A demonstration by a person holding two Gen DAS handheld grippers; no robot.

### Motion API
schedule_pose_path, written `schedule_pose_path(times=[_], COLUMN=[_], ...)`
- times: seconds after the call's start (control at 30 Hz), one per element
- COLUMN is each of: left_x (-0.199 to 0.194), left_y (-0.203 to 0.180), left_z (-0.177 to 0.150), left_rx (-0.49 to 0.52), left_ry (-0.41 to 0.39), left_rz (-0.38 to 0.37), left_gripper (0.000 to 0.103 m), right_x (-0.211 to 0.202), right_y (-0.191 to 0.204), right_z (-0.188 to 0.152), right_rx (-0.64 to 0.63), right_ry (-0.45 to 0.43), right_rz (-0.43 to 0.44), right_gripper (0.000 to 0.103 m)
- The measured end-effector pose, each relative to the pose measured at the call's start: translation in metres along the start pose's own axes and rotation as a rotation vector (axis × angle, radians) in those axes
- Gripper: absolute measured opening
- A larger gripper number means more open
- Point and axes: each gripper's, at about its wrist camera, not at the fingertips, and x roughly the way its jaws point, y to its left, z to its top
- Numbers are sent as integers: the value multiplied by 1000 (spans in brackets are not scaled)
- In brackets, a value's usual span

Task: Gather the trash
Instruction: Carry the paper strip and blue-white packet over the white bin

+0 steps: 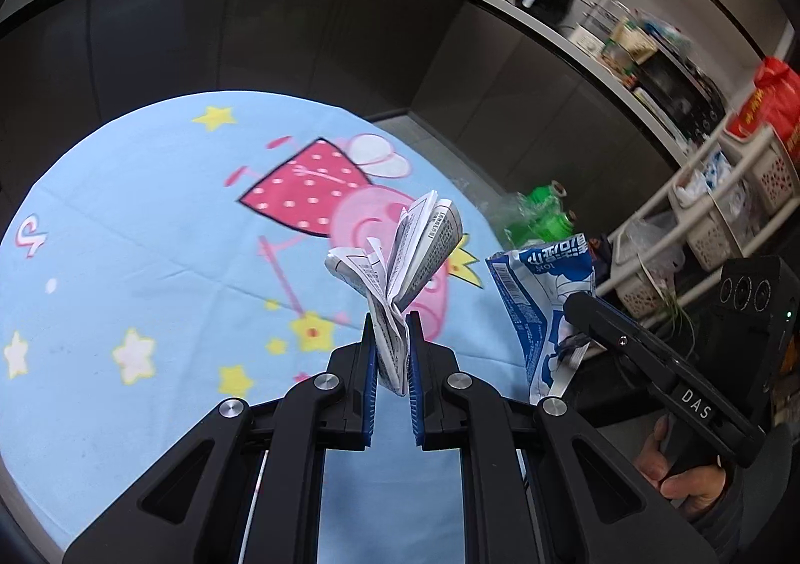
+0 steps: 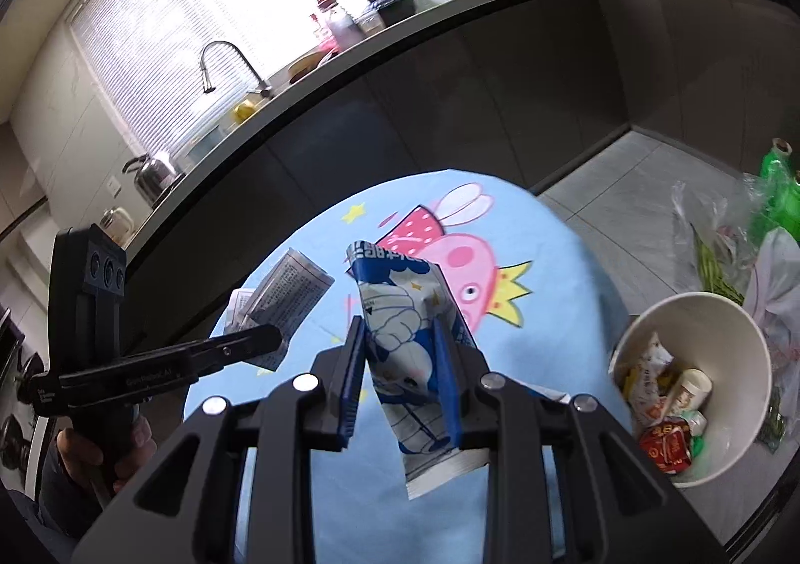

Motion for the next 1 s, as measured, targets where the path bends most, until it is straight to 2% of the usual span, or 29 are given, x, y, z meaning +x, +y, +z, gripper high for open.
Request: schedule_pose_path(times=[0.57, 1.0], left_x=[47, 86], left_y=[-104, -160], left_z=[18, 20], left_rx=[195, 287], left_ry=[58, 125], left_rz=[-57, -97], left_gripper=[10, 10], right_x=[-77, -99], right_y=[-86, -149], right_z=[-4, -30], right_rx=[140, 246], right_ry=[-153, -167], right_rz=[-124, -235], right_gripper=[27, 27])
